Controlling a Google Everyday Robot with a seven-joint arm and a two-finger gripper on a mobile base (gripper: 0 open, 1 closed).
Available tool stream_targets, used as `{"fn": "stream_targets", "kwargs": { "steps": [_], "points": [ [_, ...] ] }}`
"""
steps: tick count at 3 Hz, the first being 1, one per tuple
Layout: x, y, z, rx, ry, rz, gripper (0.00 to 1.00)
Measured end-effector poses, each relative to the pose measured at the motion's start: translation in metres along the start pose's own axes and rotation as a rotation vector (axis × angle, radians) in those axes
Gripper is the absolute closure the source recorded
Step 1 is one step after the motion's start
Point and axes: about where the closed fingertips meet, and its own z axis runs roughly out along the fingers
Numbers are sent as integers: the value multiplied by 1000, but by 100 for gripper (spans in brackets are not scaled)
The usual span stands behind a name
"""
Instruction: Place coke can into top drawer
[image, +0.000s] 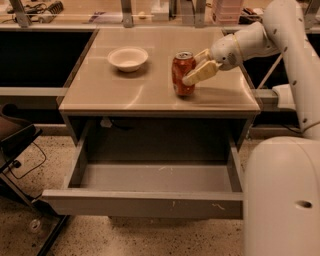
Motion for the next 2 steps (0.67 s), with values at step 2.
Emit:
{"fn": "stream_targets", "kwargs": {
  "steps": [2],
  "points": [
    [-85, 78, -128, 312, -127, -112, 100]
  ]
}}
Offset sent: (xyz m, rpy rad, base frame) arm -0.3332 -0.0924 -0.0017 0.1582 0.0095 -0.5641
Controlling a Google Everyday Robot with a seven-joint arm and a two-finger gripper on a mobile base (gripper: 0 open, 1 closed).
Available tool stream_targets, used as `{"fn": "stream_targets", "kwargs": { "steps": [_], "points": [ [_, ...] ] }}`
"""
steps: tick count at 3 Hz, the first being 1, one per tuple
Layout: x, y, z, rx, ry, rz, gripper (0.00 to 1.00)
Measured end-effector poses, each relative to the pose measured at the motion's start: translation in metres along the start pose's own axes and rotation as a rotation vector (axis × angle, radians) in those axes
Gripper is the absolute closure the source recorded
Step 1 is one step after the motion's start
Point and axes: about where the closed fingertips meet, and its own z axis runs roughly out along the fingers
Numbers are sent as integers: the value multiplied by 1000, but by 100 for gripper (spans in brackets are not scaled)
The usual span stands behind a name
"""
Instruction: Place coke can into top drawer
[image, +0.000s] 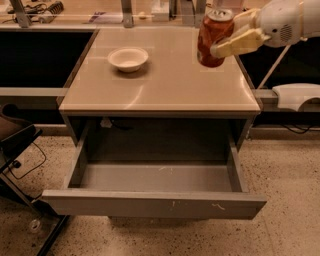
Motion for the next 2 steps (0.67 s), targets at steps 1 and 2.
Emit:
{"fn": "stream_targets", "kwargs": {
  "steps": [1, 2],
  "points": [
    [-108, 59, -42, 106, -157, -37, 100],
    [-156, 93, -50, 138, -227, -29, 100]
  ]
}}
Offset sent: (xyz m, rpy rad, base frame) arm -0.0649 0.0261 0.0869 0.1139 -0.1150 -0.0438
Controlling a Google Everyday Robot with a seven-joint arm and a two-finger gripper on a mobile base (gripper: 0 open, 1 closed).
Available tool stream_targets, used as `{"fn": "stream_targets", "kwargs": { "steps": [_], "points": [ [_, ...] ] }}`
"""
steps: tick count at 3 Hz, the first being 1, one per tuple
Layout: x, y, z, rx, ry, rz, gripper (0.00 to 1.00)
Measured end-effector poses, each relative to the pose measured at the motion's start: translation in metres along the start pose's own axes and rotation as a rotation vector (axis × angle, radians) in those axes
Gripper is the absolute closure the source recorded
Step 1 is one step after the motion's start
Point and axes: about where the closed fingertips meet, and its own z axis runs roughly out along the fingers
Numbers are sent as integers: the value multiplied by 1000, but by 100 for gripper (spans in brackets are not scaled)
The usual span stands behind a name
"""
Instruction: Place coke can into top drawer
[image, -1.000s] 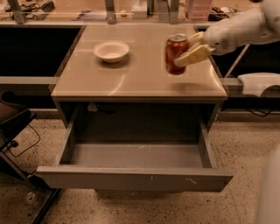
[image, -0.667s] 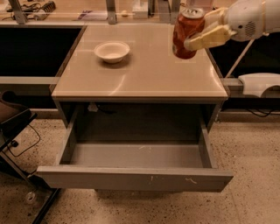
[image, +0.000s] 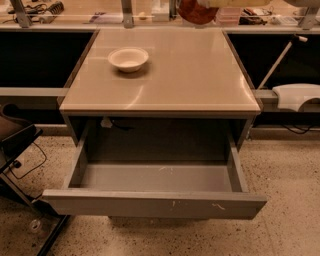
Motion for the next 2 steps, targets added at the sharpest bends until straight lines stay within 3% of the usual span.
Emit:
{"fn": "stream_targets", "kwargs": {
  "steps": [1, 2],
  "points": [
    [0, 0, 0, 0, 0, 0, 100],
    [35, 6, -1, 27, 47, 32, 100]
  ]
}}
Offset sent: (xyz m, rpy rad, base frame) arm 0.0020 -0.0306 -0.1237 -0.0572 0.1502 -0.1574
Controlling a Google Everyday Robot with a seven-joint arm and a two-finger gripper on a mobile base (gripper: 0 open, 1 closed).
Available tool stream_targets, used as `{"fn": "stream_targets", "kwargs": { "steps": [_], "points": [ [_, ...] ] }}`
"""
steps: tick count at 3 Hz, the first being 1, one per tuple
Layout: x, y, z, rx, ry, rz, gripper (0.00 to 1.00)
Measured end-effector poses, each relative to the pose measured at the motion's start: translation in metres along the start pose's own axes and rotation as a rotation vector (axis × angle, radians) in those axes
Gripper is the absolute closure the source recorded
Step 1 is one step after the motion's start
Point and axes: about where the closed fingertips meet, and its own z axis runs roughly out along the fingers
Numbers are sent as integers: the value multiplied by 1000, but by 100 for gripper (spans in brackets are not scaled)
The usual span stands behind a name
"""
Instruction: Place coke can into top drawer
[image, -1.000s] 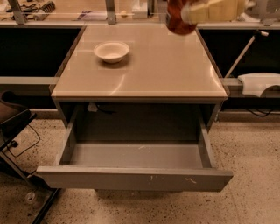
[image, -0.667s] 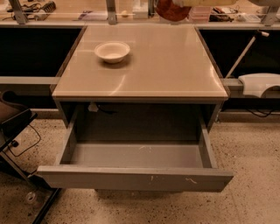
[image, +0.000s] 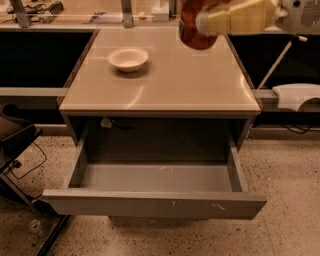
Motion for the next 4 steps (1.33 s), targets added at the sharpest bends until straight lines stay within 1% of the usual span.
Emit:
{"fn": "stream_targets", "kwargs": {
  "steps": [1, 2, 3, 4],
  "points": [
    [61, 15, -23, 79, 126, 21, 100],
    [113, 24, -53, 159, 278, 16, 100],
    [121, 29, -52, 154, 296, 18, 100],
    [122, 32, -50, 157, 311, 5, 100]
  ]
}}
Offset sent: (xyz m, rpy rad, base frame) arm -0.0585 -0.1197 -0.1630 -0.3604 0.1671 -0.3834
